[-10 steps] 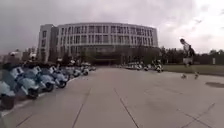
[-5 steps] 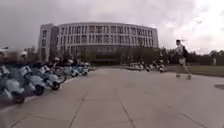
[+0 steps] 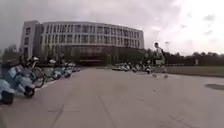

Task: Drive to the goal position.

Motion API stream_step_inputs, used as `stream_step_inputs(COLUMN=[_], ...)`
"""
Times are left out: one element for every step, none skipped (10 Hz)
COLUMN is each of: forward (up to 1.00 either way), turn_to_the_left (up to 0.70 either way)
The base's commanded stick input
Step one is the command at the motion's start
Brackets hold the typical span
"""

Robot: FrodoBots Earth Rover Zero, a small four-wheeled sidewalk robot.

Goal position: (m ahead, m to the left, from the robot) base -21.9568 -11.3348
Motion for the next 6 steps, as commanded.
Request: stream_step_inputs(forward=[0.7,0.7,0.7,0.7,0.7,0.7], turn_to_the_left=[-0.01,0.03,0.26,0.31,0.34,0.34])
